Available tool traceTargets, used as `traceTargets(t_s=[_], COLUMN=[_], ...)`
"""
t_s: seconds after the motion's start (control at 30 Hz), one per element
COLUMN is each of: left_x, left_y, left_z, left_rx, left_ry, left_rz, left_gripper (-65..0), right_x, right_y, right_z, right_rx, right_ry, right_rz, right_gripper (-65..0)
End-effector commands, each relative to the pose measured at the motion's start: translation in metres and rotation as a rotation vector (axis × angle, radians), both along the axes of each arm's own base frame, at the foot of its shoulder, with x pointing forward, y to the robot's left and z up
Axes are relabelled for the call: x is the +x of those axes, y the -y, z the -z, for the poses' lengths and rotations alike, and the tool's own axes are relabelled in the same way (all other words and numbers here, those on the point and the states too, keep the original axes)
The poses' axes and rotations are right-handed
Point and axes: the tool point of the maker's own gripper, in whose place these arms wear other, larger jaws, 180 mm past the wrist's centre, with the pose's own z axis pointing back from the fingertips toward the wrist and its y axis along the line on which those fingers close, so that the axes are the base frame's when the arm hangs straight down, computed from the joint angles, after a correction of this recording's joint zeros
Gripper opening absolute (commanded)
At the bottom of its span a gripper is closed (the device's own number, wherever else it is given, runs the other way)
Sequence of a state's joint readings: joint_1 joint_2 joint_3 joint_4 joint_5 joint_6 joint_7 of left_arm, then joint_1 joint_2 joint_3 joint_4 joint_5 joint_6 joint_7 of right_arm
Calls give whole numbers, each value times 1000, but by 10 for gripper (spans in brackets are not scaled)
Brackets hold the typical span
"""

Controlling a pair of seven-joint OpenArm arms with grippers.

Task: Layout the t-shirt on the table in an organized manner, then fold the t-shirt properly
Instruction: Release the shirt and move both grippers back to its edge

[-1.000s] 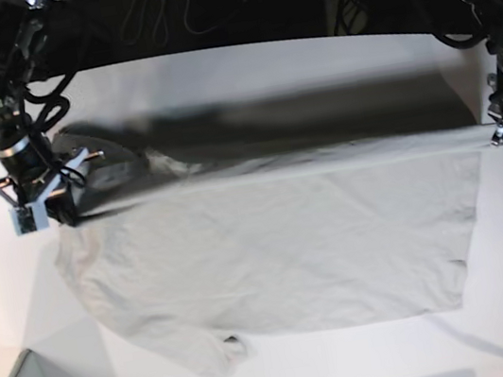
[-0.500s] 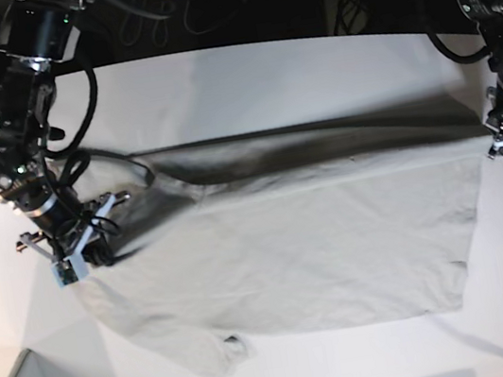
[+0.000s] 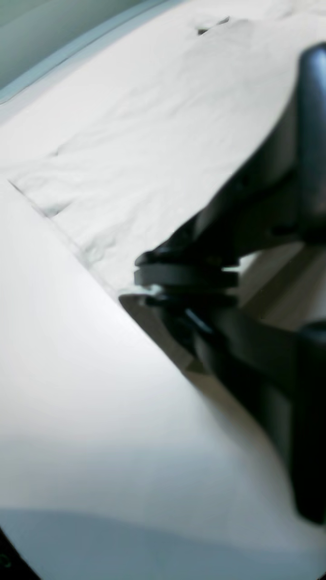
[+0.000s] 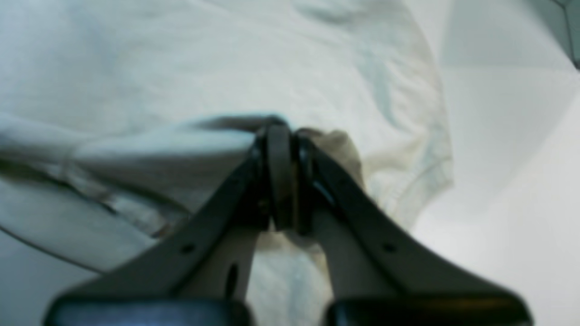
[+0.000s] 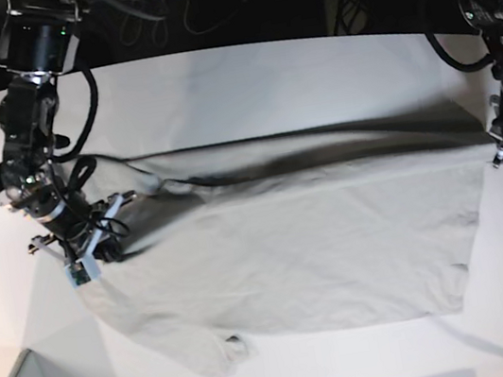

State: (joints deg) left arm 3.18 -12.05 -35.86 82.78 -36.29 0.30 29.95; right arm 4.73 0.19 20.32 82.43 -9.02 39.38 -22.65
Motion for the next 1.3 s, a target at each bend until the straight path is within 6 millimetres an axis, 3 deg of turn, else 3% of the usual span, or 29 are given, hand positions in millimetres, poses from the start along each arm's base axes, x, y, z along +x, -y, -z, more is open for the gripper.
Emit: traceTargets(t_s=[0.0, 0.23, 0.33, 0.6, 1.07, 1.13, 1.27], left_x=[12, 26, 34, 69, 82, 85, 90], left_y=[-7, -10, -16, 0, -6, -11, -12], left_z=[-20, -8, -13, -22, 11, 11, 8], left_rx=[26, -25, -18, 18, -68, -72, -76], left_ry=[60, 49, 55, 52, -22, -29, -24], left_rz=[-7, -28, -28, 68, 30, 24, 21], left_gripper=[-650, -650, -650, -650, -648, -623, -491], right_x=[12, 11, 11, 11, 14, 14, 14], right_y=[-2, -2, -3, -2, -4, -4, -3], right_z=[-19, -18, -18, -18, -20, -20, -20], right_rx=[14, 15, 15, 15, 13, 13, 13], right_ry=[71, 66, 66, 66, 69, 69, 69], right_rz=[-11, -11, -14, -11, -17, -17, -14], right_gripper=[-650, -650, -650, -650, -650, -642, -506])
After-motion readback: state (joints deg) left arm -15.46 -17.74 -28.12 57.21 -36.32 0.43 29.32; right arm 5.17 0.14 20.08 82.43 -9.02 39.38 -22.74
